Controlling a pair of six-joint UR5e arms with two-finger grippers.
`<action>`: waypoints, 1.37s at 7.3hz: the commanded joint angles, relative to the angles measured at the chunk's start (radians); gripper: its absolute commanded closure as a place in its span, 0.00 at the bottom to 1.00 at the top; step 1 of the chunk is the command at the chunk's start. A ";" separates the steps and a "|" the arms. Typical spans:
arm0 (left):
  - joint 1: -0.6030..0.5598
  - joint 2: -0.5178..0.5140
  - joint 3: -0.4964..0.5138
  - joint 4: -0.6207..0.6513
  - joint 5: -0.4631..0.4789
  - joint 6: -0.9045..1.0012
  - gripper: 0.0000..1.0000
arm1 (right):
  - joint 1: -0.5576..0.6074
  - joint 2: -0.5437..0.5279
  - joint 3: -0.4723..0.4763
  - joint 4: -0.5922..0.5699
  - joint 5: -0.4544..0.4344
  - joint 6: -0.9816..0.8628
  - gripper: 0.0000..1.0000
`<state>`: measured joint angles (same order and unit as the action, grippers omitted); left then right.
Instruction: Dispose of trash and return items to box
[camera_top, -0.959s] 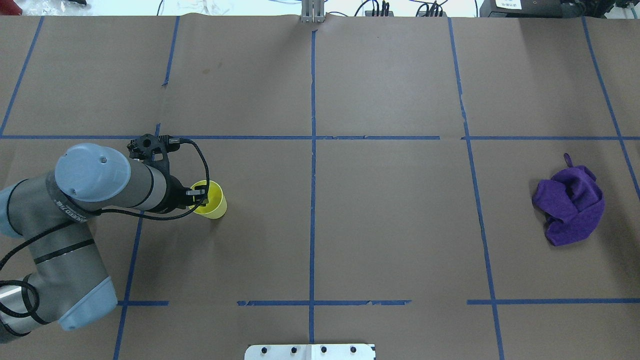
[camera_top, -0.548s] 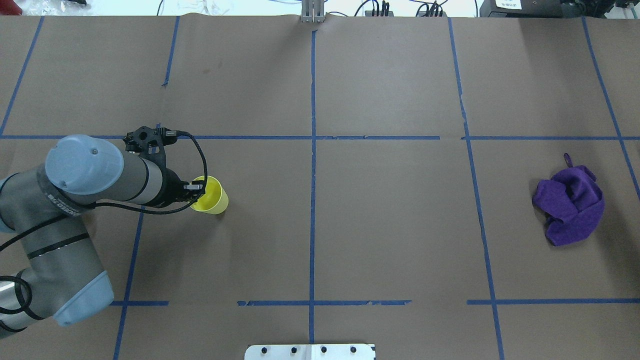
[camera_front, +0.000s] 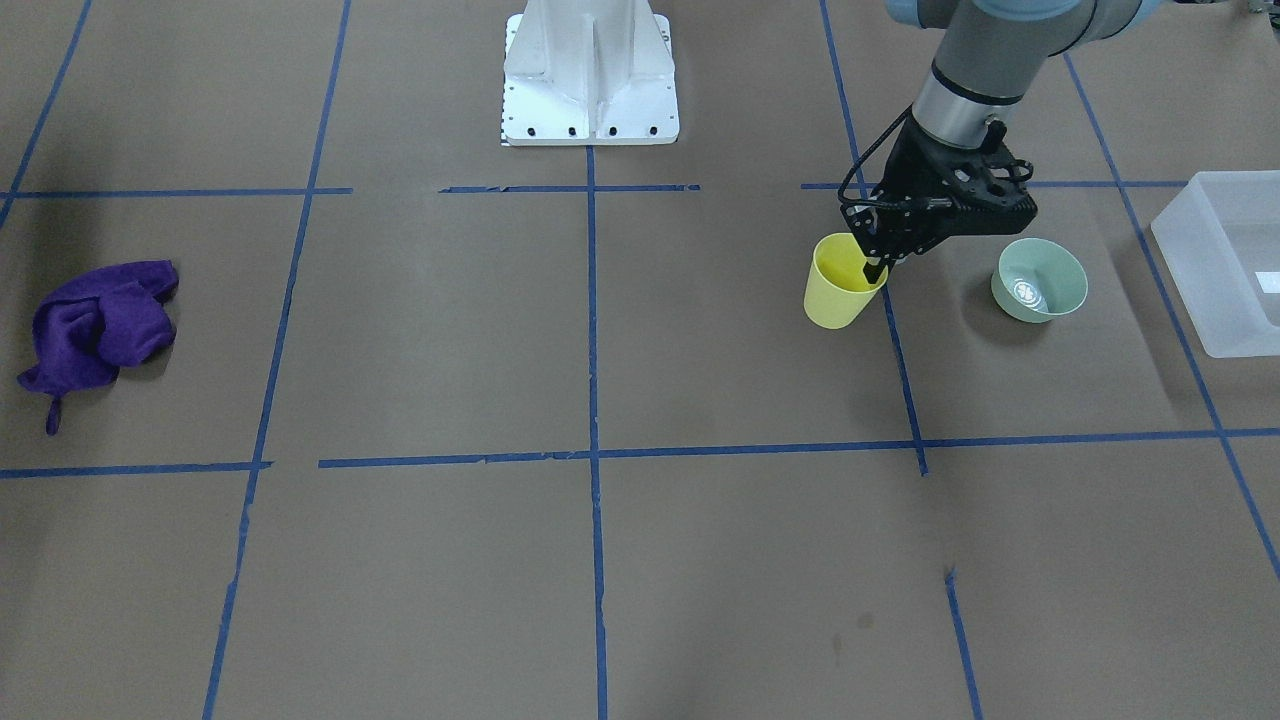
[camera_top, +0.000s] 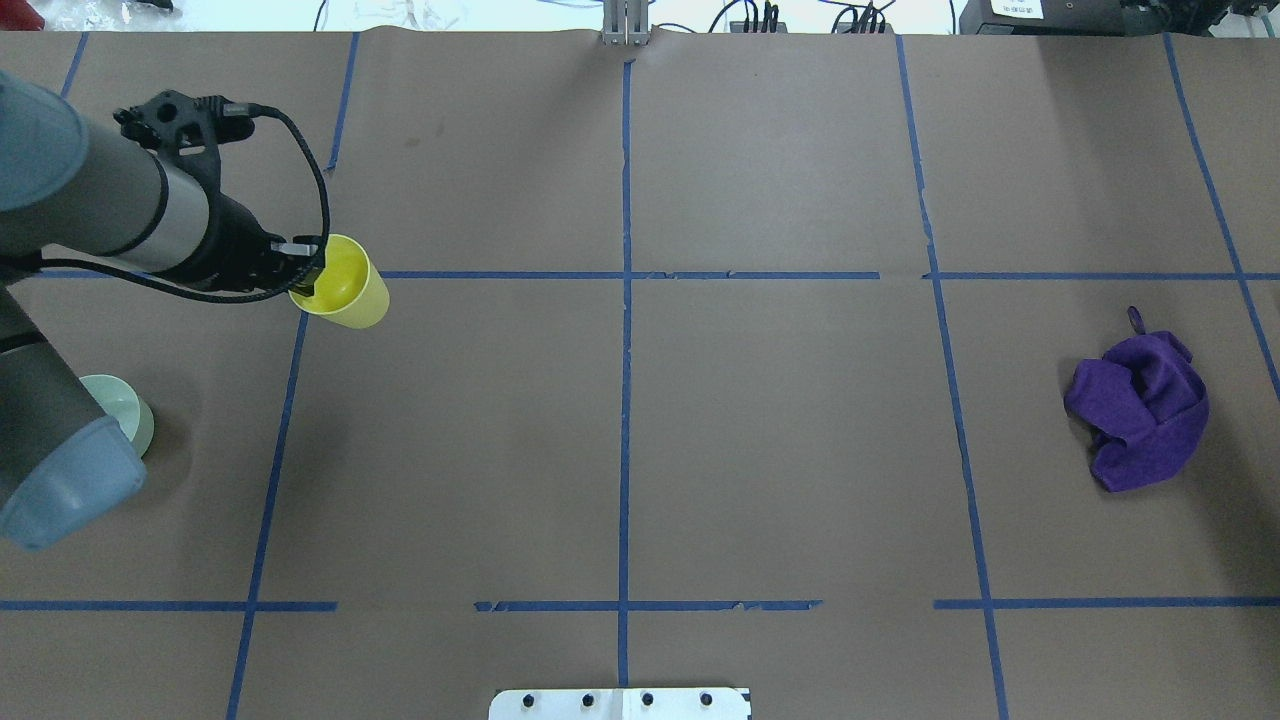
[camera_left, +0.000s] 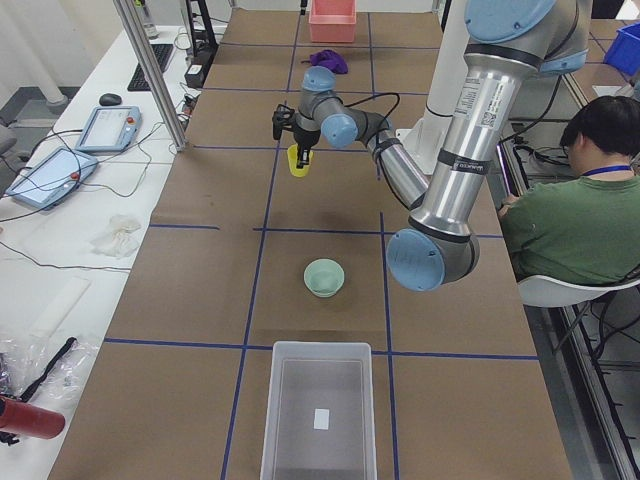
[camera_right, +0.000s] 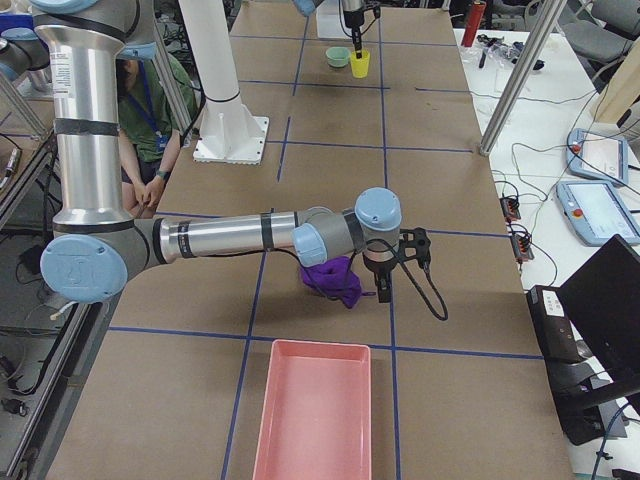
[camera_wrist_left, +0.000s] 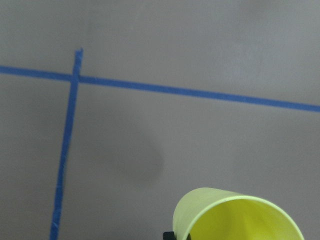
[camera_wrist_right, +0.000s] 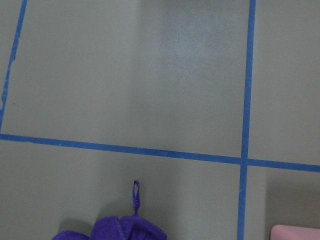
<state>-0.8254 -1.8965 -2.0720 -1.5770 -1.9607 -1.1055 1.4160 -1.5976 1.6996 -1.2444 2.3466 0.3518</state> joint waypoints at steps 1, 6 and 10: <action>-0.111 -0.012 -0.026 0.049 -0.044 0.123 1.00 | -0.126 -0.096 0.040 0.189 -0.059 0.231 0.00; -0.366 0.008 -0.008 0.193 -0.064 0.594 1.00 | -0.373 -0.143 0.063 0.191 -0.202 0.337 0.00; -0.570 0.039 0.134 0.190 -0.069 1.011 1.00 | -0.448 -0.142 0.038 0.184 -0.270 0.343 0.40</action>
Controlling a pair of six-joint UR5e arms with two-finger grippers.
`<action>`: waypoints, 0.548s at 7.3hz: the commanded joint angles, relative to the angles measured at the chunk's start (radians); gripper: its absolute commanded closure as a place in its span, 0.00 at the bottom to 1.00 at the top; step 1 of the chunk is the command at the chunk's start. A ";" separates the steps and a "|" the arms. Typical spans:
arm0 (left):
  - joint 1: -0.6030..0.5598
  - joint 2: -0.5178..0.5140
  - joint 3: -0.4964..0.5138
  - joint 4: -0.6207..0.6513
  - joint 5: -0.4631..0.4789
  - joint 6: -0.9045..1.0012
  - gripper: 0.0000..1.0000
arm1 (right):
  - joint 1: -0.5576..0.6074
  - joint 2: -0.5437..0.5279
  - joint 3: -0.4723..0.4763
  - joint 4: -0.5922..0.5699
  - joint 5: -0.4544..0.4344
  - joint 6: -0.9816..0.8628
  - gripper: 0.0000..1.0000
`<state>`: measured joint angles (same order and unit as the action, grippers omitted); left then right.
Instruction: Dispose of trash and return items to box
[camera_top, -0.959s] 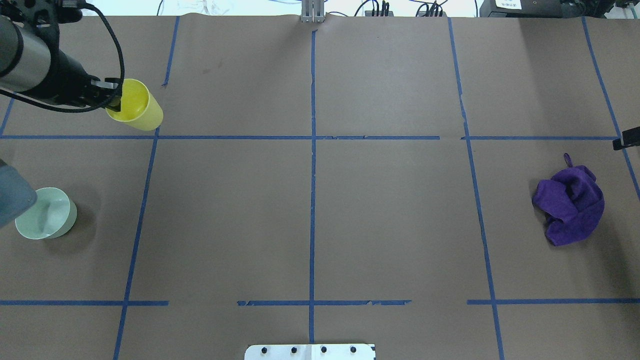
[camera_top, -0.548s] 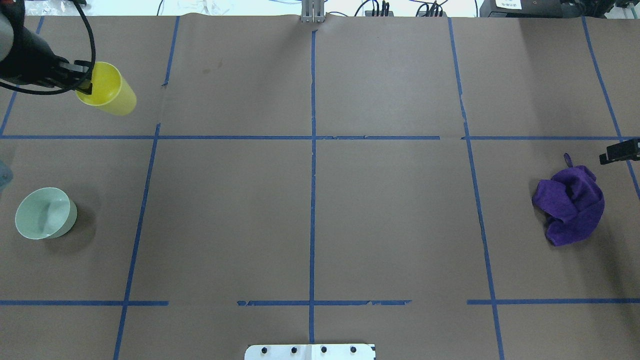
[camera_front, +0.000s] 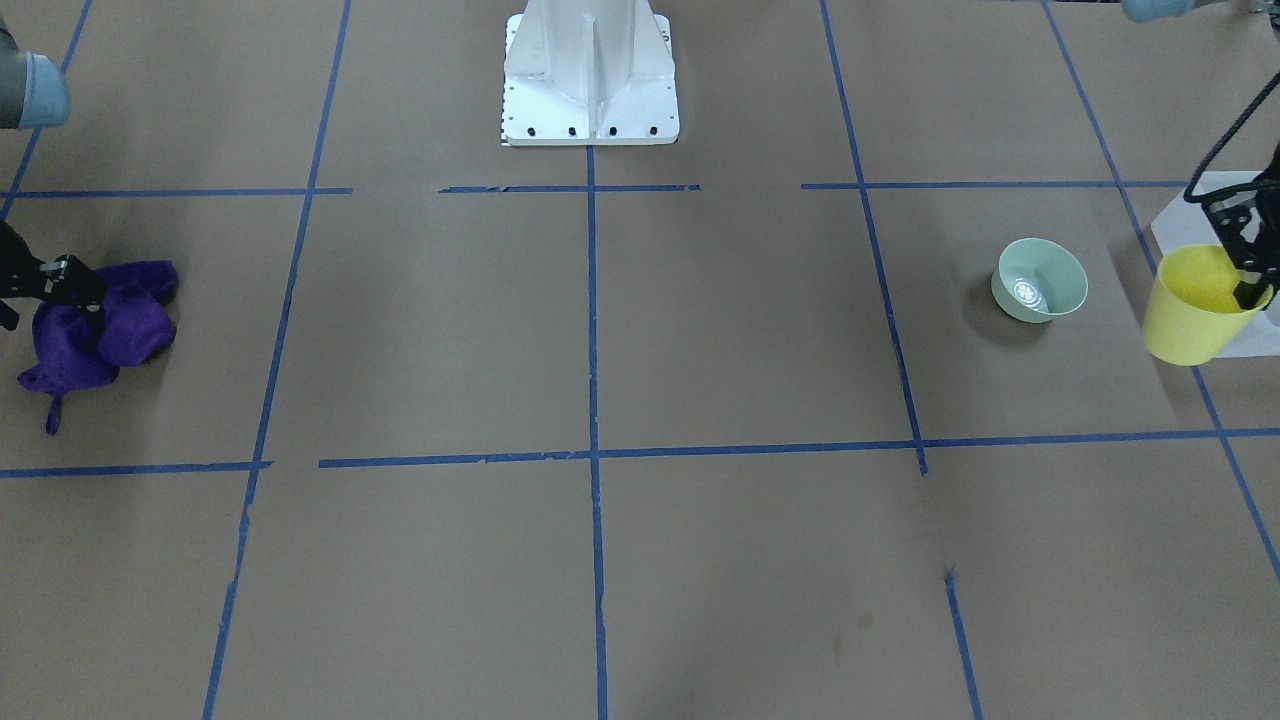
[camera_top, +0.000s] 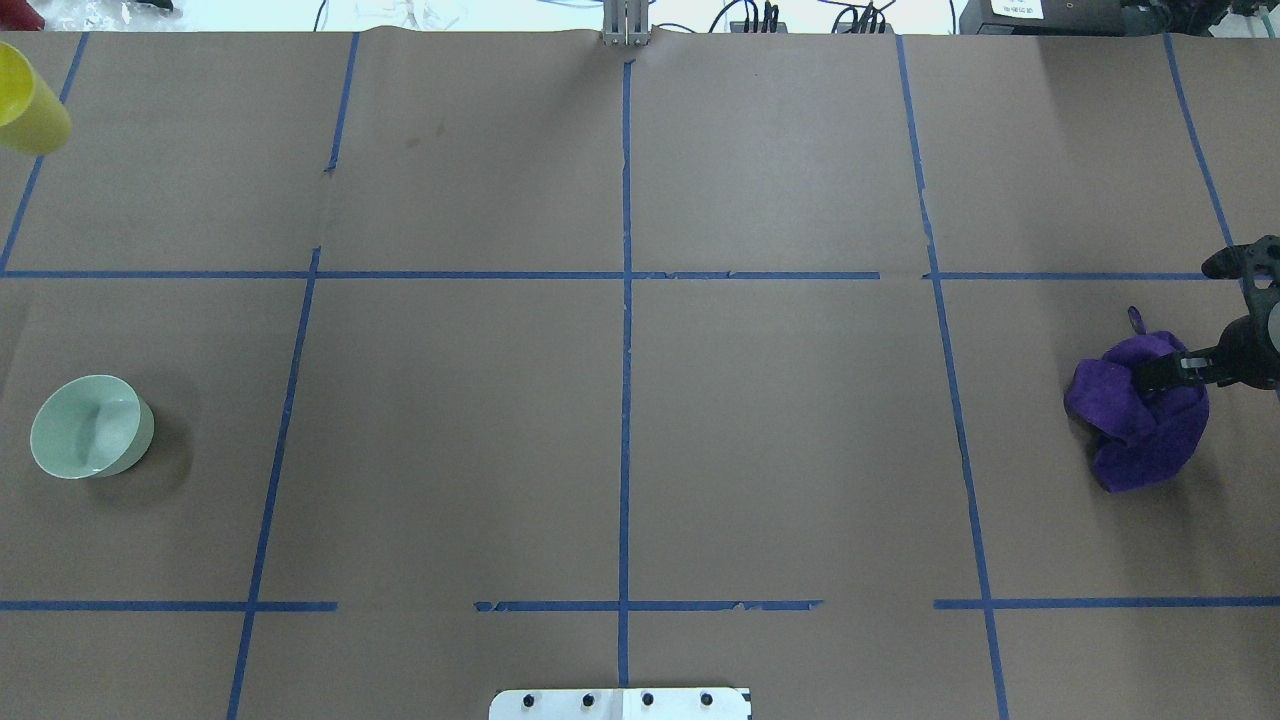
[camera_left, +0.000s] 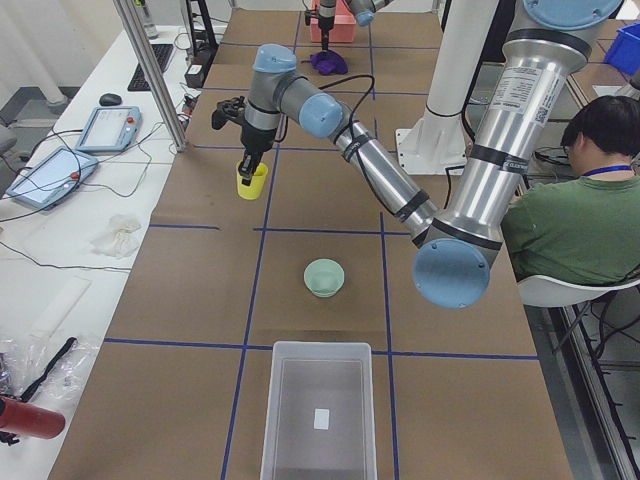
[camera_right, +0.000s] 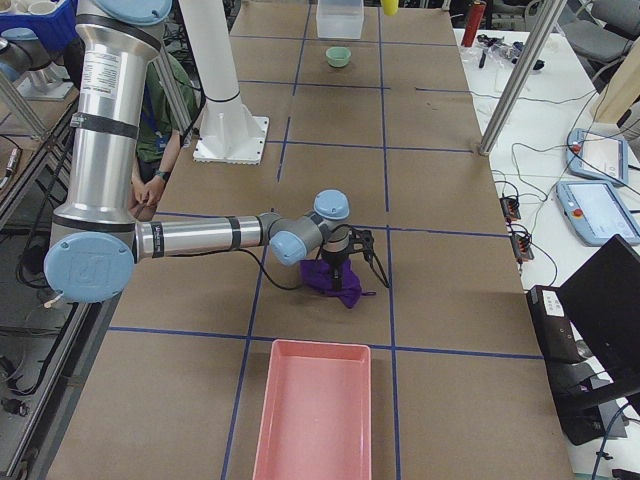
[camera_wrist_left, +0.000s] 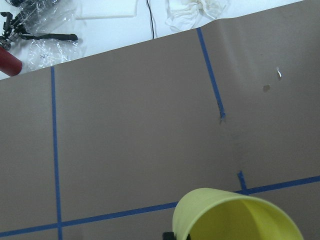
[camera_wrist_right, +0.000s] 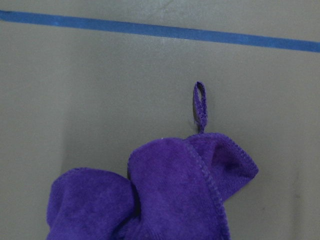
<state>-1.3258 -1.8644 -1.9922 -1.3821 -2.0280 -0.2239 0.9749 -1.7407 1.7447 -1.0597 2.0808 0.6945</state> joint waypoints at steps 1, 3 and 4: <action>-0.100 0.008 0.099 -0.012 0.002 0.206 1.00 | -0.007 0.000 -0.007 0.004 -0.005 -0.001 0.96; -0.203 0.014 0.258 -0.093 -0.012 0.360 1.00 | -0.002 -0.003 0.004 0.006 0.004 -0.009 1.00; -0.257 0.037 0.321 -0.127 -0.043 0.435 1.00 | 0.001 -0.011 0.034 -0.002 0.014 -0.009 1.00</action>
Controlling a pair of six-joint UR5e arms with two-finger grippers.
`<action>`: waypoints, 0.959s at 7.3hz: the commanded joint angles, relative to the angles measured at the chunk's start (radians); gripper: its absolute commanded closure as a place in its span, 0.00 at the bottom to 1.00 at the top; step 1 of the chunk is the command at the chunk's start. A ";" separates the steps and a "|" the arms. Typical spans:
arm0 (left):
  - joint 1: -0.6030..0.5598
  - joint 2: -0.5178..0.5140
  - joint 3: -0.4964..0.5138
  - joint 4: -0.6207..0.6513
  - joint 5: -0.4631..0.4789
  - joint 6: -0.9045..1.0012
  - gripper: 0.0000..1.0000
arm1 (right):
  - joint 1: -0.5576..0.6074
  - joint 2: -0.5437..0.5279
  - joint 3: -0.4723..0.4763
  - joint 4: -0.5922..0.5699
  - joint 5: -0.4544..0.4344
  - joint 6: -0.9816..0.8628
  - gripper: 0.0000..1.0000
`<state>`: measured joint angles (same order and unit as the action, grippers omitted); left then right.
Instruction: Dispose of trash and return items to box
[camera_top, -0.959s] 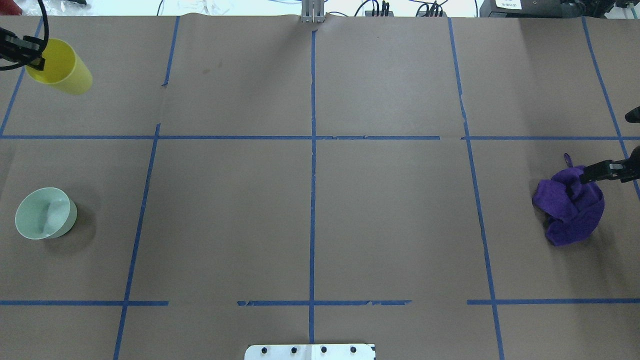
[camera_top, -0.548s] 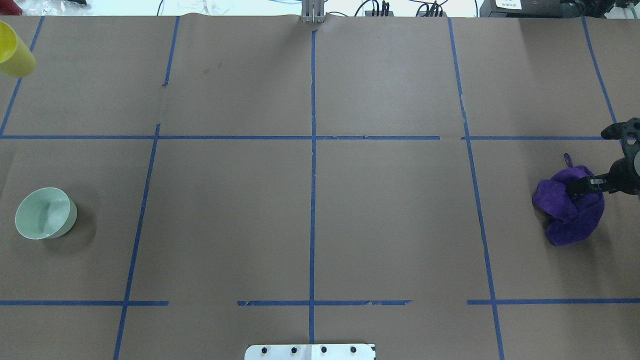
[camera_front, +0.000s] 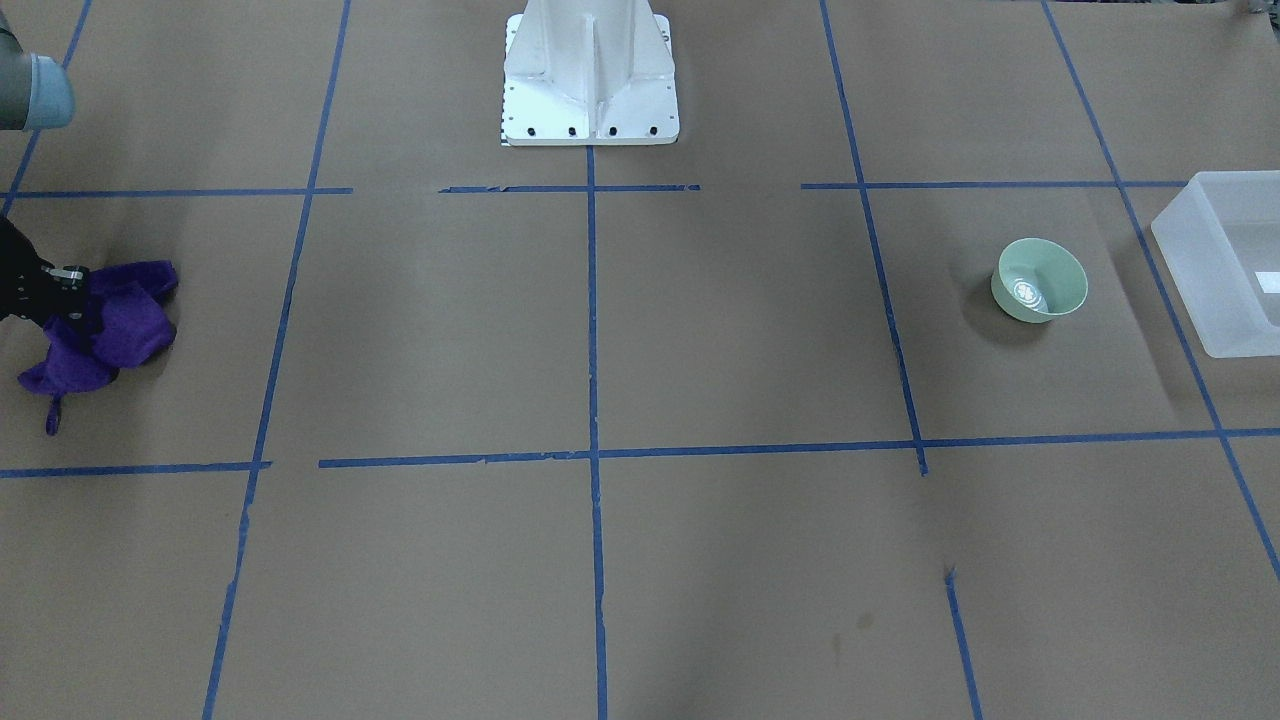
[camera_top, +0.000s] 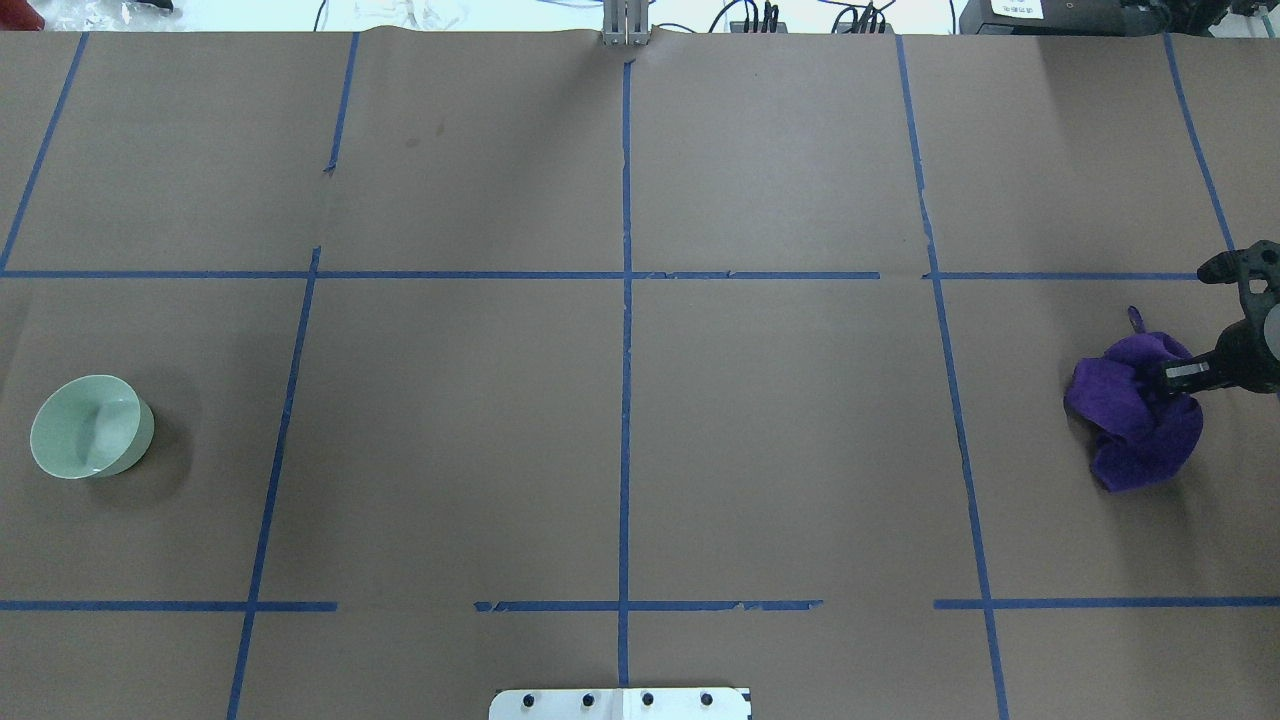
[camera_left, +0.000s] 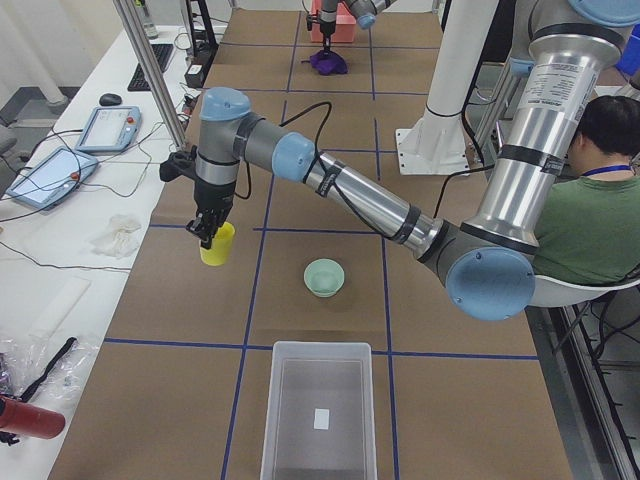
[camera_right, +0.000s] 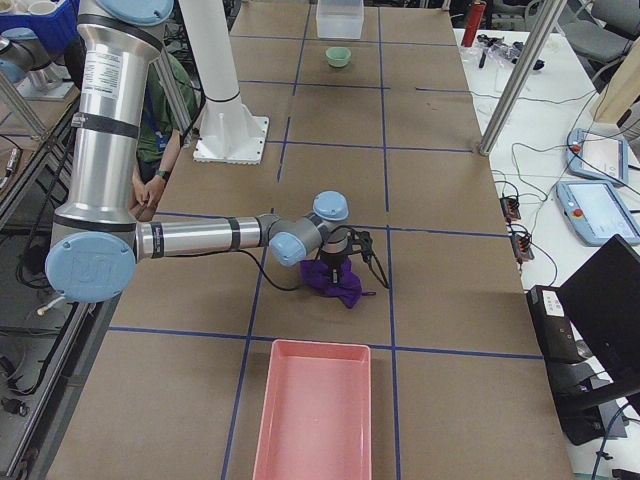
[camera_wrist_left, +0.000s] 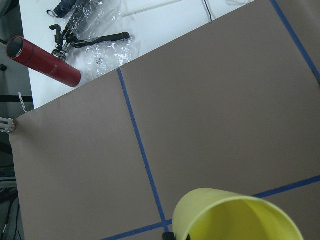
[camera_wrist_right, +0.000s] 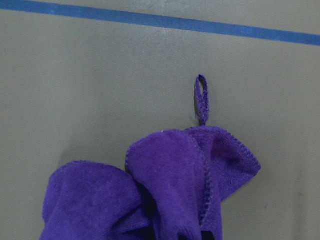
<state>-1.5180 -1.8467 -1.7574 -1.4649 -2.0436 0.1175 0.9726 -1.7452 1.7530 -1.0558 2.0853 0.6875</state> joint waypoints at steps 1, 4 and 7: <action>-0.085 0.044 0.117 -0.076 -0.029 0.123 1.00 | 0.006 -0.026 0.078 -0.024 0.021 -0.002 1.00; -0.105 0.229 0.130 -0.188 -0.122 0.055 1.00 | 0.093 -0.008 0.345 -0.339 0.085 -0.002 1.00; -0.100 0.354 0.136 -0.222 -0.158 -0.036 1.00 | 0.295 0.074 0.368 -0.421 0.269 -0.002 1.00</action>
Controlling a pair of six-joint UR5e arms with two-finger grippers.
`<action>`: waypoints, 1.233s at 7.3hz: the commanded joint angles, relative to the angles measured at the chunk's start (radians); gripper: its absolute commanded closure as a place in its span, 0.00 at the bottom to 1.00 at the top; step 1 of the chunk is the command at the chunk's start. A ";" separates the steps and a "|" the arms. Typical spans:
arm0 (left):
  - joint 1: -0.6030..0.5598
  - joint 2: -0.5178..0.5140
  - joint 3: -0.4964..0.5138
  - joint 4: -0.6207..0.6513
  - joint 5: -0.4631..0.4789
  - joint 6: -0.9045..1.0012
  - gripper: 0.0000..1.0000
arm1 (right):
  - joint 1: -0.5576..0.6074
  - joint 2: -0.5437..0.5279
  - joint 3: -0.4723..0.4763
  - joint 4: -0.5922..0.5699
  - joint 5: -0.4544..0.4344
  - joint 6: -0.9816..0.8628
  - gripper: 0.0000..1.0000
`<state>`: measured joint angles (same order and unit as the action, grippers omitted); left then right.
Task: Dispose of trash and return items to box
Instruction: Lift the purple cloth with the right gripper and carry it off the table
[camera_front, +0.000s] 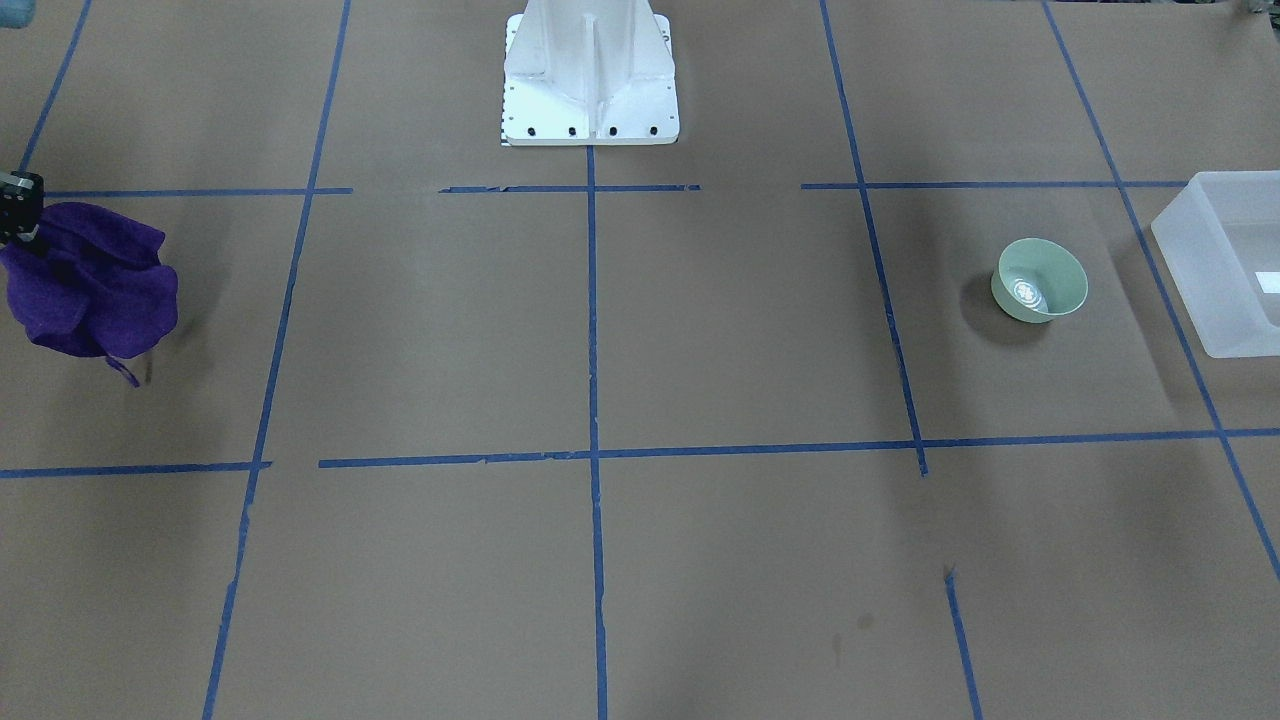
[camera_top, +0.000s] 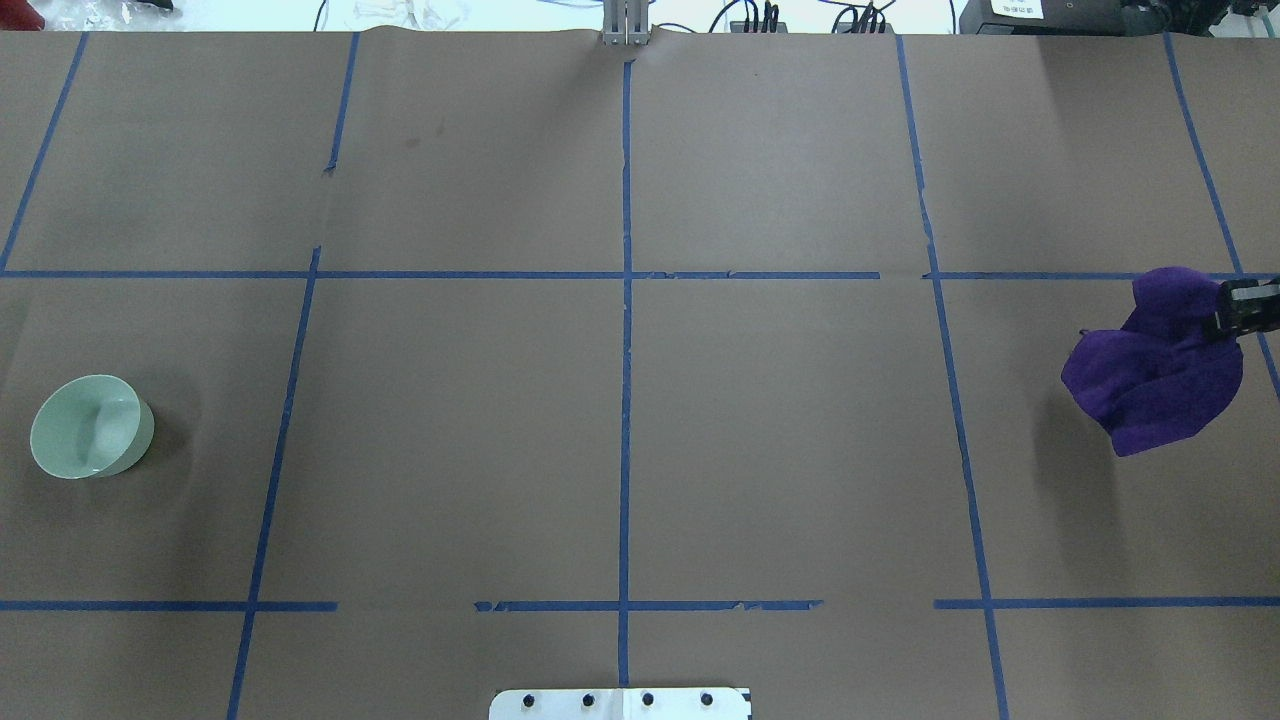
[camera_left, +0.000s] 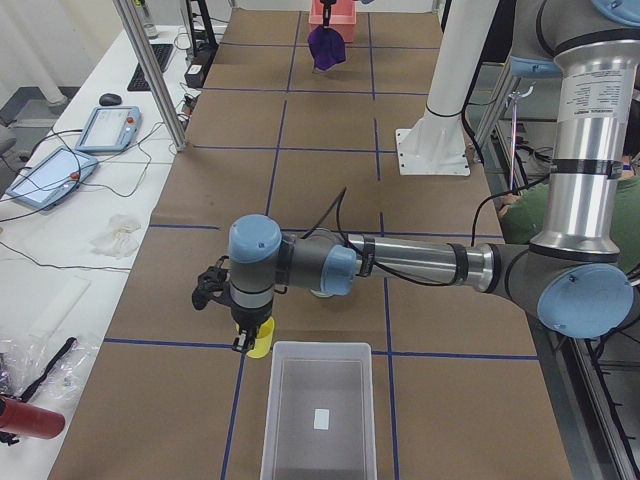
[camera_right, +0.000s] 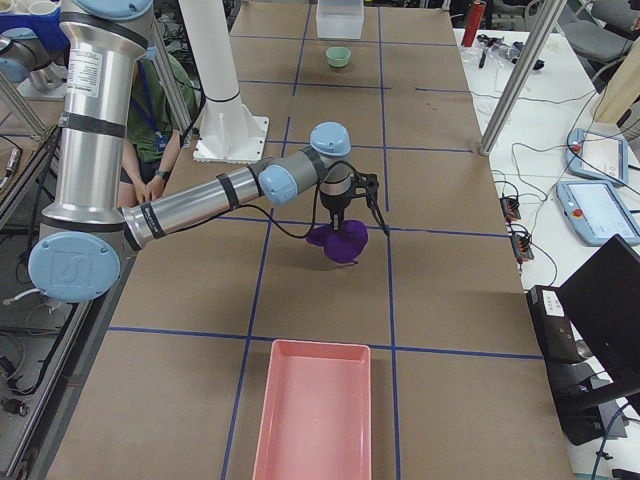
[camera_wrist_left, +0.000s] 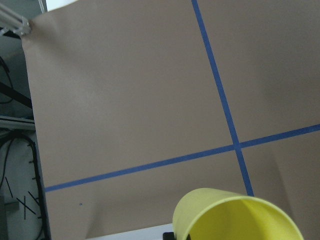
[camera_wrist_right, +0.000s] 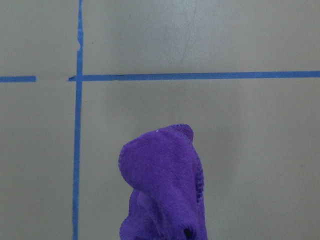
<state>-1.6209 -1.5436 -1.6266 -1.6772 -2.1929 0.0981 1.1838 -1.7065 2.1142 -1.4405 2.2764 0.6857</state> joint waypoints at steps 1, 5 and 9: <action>0.007 0.072 0.034 -0.010 -0.049 -0.015 1.00 | 0.120 0.054 0.009 -0.047 0.109 -0.002 1.00; 0.116 0.086 0.198 -0.140 -0.156 -0.014 1.00 | 0.252 0.070 0.052 -0.049 0.183 -0.002 1.00; 0.130 0.086 0.248 -0.190 -0.177 -0.014 0.52 | 0.313 0.064 0.081 -0.049 0.183 -0.003 1.00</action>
<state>-1.4943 -1.4573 -1.3827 -1.8610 -2.3684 0.0844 1.4785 -1.6399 2.1895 -1.4893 2.4589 0.6839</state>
